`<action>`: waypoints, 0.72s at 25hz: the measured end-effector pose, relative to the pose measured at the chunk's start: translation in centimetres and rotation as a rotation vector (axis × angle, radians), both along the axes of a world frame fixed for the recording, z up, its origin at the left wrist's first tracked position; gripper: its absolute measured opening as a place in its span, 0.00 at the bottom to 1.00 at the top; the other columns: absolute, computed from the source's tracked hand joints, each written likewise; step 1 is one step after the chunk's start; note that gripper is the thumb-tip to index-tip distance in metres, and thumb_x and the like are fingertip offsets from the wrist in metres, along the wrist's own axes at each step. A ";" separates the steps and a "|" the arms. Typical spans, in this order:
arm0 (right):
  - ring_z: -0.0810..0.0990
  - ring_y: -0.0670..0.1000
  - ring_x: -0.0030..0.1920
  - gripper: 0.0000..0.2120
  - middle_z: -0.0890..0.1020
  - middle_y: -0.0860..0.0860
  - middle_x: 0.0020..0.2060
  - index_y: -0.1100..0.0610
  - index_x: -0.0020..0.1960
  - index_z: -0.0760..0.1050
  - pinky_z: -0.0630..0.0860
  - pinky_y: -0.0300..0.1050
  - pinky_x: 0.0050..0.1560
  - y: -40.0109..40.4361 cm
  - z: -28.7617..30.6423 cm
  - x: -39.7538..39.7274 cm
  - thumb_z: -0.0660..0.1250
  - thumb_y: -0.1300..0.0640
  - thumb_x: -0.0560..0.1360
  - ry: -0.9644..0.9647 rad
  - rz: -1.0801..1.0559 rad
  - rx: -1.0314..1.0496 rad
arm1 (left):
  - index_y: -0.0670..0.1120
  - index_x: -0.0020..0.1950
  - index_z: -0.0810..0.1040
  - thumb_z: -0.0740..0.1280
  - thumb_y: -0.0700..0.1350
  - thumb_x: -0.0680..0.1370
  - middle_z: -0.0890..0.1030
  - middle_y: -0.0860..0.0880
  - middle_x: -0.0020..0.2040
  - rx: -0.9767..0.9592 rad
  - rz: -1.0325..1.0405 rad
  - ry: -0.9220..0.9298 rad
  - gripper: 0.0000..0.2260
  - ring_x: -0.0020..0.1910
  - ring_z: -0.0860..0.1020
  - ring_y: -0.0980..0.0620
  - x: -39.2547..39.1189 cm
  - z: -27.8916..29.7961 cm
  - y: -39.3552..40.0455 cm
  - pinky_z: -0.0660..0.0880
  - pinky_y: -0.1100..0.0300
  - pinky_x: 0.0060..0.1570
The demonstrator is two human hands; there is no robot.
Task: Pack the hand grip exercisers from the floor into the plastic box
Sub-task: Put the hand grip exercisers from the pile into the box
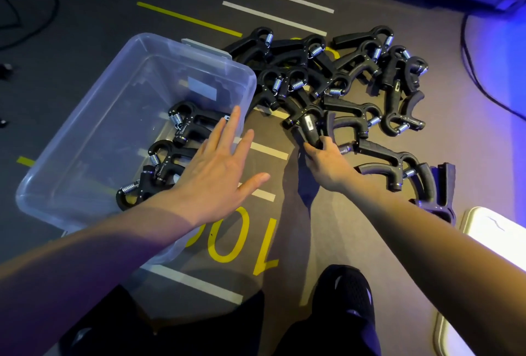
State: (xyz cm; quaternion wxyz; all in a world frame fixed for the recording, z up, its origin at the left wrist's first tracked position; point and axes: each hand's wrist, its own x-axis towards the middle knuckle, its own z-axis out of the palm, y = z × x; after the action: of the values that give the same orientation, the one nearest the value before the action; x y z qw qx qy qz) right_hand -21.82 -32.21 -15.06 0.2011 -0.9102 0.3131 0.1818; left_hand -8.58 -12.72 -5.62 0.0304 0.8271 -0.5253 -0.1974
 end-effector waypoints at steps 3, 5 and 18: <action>0.66 0.57 0.66 0.20 0.60 0.57 0.68 0.55 0.72 0.62 0.64 0.42 0.66 1.2 1.7 -0.5 0.56 0.59 0.81 -0.274 -0.100 0.098 | 0.46 0.77 0.46 0.53 0.63 0.76 0.34 0.47 0.76 -0.039 0.002 0.011 0.36 0.76 0.40 0.47 0.2 -0.1 0.1 0.51 0.47 0.73; 0.65 0.54 0.67 0.21 0.59 0.56 0.69 0.54 0.73 0.62 0.58 0.32 0.63 2.2 3.8 -0.3 0.56 0.59 0.81 -0.414 -0.124 0.081 | 0.45 0.77 0.46 0.54 0.62 0.76 0.35 0.46 0.76 -0.078 0.028 0.015 0.36 0.76 0.41 0.46 0.5 0.0 0.2 0.50 0.47 0.73; 0.75 0.52 0.62 0.24 0.67 0.53 0.57 0.60 0.72 0.63 0.72 0.53 0.66 11.1 16.1 9.3 0.56 0.65 0.77 -1.057 -0.027 0.782 | 0.50 0.62 0.73 0.66 0.48 0.77 0.78 0.56 0.39 -0.803 0.384 0.184 0.14 0.38 0.76 0.58 5.5 4.4 3.7 0.72 0.64 0.41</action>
State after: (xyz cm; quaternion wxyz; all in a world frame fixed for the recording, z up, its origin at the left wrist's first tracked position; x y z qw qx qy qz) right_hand -12.57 -21.09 1.02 0.6460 -0.7327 0.0943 -0.1919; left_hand -3.08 -8.98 -1.19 0.4313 0.8113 -0.3925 -0.0415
